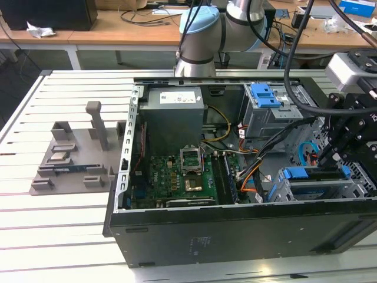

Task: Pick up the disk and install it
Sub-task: 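Insert the second disk wire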

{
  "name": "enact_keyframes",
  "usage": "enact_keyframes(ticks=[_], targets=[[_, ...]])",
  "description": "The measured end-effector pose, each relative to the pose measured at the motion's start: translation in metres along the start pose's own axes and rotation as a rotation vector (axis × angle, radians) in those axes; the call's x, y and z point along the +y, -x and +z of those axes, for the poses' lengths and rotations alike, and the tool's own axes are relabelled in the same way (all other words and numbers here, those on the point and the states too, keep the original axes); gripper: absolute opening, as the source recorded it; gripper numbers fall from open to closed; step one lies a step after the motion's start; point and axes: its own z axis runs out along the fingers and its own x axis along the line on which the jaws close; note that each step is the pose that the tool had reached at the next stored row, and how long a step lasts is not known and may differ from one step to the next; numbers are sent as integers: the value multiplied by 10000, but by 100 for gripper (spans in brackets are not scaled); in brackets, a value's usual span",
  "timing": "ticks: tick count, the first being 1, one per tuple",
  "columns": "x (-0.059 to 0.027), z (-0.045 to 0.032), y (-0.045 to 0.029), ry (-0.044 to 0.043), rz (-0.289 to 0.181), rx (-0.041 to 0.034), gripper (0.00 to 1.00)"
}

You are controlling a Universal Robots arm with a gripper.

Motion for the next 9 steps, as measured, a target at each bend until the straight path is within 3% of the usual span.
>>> enact_keyframes(ticks=[9], targets=[[7,54,-19,1,-2,-21,16]])
